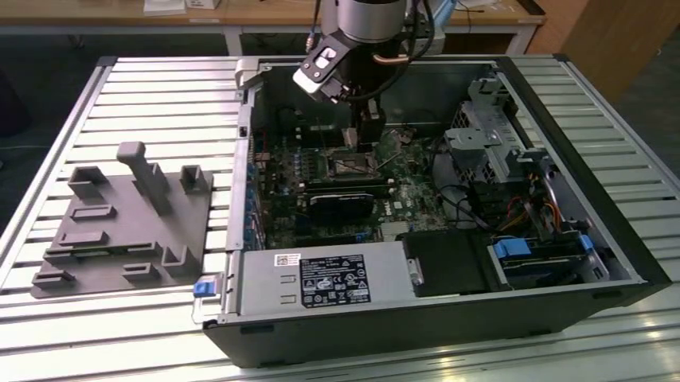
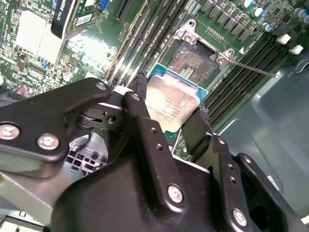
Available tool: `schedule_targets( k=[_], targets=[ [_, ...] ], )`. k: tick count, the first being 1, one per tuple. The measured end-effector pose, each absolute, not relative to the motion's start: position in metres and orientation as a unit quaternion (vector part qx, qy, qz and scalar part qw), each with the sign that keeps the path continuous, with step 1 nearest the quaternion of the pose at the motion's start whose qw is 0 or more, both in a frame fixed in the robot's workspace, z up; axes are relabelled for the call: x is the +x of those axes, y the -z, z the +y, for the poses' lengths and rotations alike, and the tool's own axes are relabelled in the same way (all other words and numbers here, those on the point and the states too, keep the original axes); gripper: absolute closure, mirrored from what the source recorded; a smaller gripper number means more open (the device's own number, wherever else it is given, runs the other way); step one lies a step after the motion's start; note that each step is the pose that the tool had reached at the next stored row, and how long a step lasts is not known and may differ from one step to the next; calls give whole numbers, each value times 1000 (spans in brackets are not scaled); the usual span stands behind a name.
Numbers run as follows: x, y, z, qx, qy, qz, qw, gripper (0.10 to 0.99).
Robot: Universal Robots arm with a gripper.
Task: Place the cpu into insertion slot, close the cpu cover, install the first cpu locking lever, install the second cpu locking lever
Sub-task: 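Place the cpu into insertion slot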
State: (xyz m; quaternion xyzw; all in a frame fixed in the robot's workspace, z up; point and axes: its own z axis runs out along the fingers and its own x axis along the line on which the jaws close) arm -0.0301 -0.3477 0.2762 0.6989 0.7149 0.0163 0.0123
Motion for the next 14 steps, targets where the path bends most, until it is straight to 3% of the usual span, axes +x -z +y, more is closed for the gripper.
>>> schedule_targets(
  k=[5, 14],
  targets=[
    [-30, -271, -346, 699, -7, 715, 21, 545],
    [-30, -259, -343, 699, -7, 715, 22, 545]
  ],
)
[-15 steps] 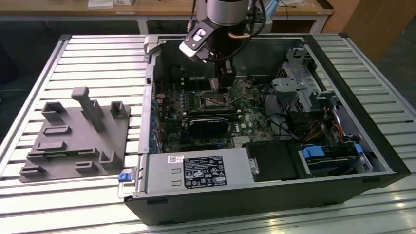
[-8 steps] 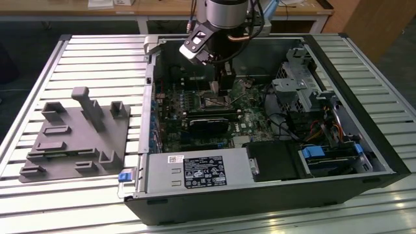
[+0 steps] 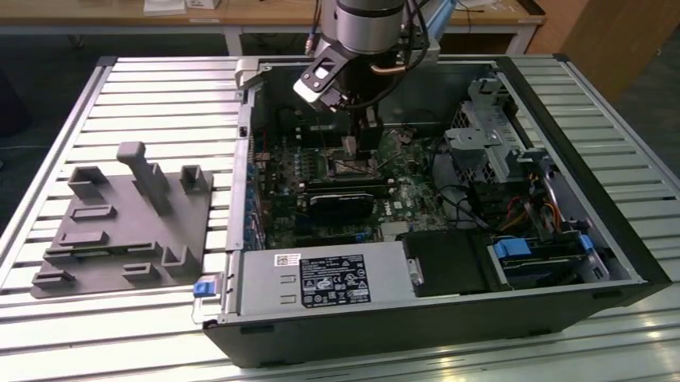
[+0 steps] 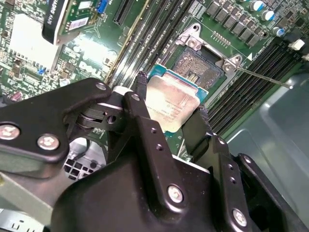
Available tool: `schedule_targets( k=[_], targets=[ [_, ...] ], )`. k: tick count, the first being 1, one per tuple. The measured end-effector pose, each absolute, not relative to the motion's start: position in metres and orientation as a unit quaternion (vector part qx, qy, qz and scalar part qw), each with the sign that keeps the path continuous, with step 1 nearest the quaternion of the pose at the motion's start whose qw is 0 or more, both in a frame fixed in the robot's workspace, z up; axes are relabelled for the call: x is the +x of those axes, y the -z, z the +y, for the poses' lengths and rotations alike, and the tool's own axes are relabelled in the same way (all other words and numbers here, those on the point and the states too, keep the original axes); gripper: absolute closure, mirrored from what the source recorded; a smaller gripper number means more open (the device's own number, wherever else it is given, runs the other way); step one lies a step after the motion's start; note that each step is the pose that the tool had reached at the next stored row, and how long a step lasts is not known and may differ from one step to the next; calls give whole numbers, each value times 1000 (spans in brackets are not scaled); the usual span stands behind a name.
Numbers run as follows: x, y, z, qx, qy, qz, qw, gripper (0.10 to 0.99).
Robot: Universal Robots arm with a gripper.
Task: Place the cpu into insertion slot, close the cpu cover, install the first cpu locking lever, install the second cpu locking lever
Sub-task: 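Place the cpu into insertion slot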
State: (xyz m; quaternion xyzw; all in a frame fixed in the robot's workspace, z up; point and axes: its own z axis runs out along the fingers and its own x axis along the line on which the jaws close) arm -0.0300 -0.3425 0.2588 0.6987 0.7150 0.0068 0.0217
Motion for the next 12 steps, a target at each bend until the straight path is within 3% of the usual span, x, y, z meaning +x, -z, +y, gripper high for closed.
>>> schedule_targets(
  k=[12],
  targets=[
    [-30, -251, -331, 699, -7, 715, 22, 545]
  ],
)
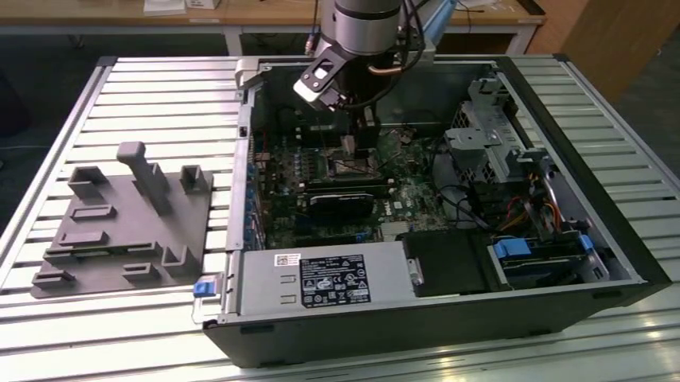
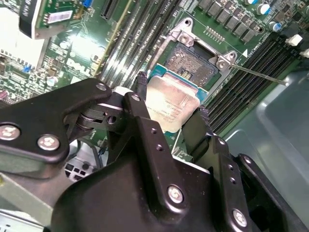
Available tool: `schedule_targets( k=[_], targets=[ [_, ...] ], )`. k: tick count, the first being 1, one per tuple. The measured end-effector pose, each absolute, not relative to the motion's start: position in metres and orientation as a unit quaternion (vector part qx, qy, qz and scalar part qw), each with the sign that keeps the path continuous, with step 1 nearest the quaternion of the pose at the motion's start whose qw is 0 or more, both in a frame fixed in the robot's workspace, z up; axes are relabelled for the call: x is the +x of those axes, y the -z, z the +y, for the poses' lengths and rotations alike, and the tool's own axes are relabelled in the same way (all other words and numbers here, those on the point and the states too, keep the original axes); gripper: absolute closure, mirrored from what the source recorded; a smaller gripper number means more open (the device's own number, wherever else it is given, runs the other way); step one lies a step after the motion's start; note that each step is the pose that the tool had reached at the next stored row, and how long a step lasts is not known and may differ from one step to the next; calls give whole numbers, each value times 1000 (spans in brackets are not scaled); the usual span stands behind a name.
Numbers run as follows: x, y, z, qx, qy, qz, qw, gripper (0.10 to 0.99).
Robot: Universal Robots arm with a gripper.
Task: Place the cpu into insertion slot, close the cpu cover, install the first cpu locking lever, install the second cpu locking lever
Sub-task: 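Place the cpu into insertion slot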
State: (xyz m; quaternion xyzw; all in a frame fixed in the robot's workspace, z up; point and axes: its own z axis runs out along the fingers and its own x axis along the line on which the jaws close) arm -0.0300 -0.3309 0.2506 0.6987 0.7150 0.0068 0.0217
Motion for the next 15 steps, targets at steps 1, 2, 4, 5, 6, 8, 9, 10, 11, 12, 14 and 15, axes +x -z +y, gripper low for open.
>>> schedule_targets(
  k=[1, 2, 4, 5, 6, 8, 9, 10, 11, 12, 14, 15],
  targets=[
    [-30, -249, -330, 699, -7, 715, 22, 545],
    [-30, -248, -330, 699, -7, 715, 22, 545],
    [-30, -244, -328, 699, -7, 715, 22, 545],
    [-30, -242, -328, 699, -7, 715, 22, 545],
    [-30, -240, -327, 699, -7, 715, 22, 545],
    [-30, -237, -326, 699, -7, 715, 22, 545],
    [-30, -236, -326, 699, -7, 715, 23, 545],
    [-30, -234, -326, 699, -7, 715, 23, 545],
    [-30, -233, -326, 699, -8, 715, 24, 545],
    [-30, -232, -326, 699, -8, 715, 25, 545],
    [-30, -232, -325, 699, -7, 715, 30, 545],
    [-31, -231, -325, 698, -7, 715, 33, 545]
  ],
)
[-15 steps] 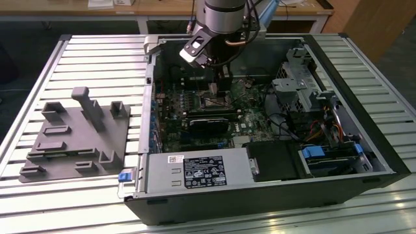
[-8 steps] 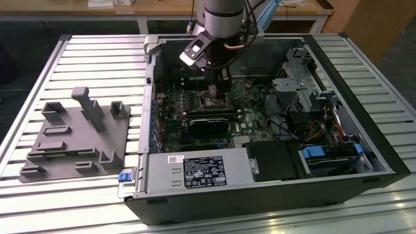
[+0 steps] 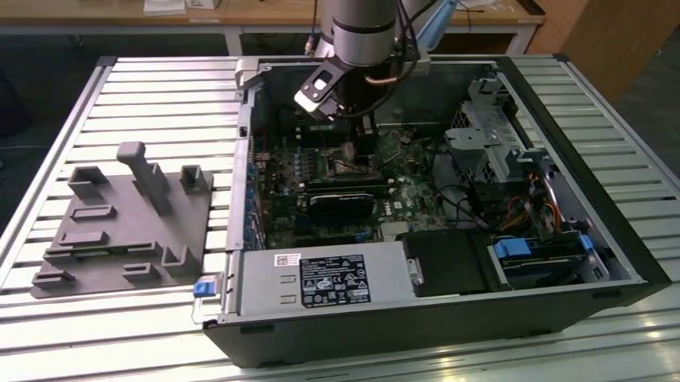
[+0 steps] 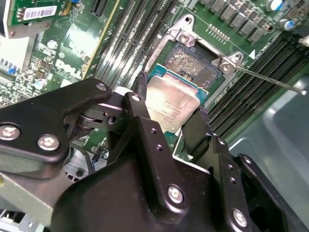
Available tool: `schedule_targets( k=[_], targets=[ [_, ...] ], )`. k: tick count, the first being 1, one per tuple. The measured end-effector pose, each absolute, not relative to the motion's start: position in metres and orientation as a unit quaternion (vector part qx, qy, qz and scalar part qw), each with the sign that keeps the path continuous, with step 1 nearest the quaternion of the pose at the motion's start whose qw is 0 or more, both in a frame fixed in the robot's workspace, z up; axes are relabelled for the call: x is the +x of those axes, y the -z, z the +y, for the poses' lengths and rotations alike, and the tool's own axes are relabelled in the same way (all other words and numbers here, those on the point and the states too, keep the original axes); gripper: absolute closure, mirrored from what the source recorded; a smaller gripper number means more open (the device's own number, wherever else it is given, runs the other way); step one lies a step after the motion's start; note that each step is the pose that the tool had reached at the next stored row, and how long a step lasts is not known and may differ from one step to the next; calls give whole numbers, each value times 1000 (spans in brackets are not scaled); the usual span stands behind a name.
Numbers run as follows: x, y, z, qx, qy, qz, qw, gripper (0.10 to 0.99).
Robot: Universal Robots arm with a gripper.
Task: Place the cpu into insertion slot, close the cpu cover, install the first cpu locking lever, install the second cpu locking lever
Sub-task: 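Place the cpu into insertion slot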
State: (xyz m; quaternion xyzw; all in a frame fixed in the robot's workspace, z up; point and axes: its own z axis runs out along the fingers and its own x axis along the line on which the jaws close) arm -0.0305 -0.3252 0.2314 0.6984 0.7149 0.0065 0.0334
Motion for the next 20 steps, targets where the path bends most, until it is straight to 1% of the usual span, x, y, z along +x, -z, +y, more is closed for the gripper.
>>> schedule_targets(
  k=[3, 5, 20],
  targets=[
    [-32, -231, -324, 698, -6, 715, 45, 545],
    [-32, -229, -323, 698, -6, 715, 48, 545],
    [-39, -218, -319, 698, -6, 715, 48, 545]
  ],
)
